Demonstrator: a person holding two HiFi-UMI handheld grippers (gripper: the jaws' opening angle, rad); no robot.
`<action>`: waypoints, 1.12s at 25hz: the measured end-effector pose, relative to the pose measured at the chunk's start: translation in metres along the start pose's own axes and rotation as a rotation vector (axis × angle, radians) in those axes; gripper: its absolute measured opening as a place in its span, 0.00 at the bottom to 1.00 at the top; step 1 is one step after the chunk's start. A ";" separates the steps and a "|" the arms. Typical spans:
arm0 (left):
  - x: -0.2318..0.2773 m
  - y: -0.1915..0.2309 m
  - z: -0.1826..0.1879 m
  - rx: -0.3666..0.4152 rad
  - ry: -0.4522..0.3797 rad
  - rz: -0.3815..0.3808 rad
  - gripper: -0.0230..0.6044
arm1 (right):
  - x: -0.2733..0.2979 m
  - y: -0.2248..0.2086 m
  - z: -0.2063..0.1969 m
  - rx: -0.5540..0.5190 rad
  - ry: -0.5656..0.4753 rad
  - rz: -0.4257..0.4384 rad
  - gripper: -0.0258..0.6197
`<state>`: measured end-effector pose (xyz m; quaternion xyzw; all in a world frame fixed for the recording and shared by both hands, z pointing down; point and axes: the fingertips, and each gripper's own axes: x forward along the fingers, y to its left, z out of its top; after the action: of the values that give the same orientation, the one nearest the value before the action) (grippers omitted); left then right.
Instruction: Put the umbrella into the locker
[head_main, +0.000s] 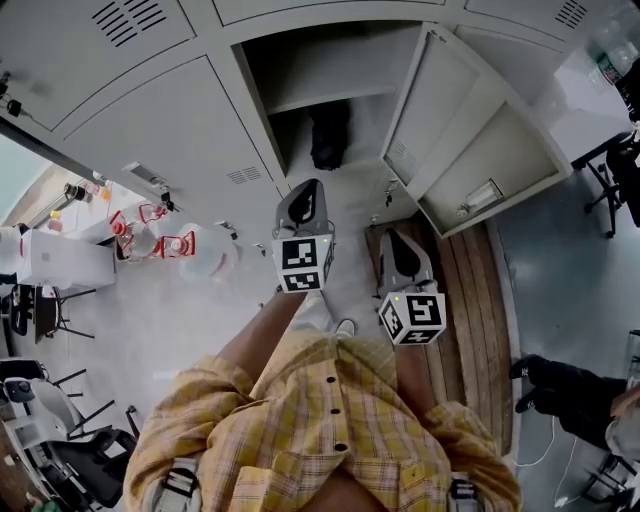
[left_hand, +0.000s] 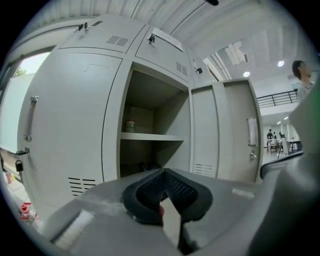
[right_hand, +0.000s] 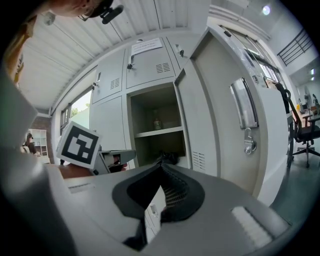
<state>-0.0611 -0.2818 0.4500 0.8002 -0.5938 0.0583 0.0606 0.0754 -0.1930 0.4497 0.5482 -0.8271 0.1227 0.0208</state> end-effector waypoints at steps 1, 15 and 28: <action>-0.006 -0.001 -0.001 -0.002 -0.002 -0.004 0.03 | -0.001 0.001 0.001 -0.003 -0.002 0.000 0.04; -0.083 -0.013 -0.001 -0.016 -0.024 -0.048 0.03 | -0.021 0.005 0.014 -0.020 -0.025 -0.010 0.04; -0.107 -0.036 0.003 -0.009 -0.050 -0.121 0.04 | -0.029 0.014 0.019 -0.024 -0.032 -0.011 0.04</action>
<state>-0.0570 -0.1709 0.4285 0.8357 -0.5457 0.0320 0.0527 0.0761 -0.1663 0.4240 0.5543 -0.8256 0.1039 0.0146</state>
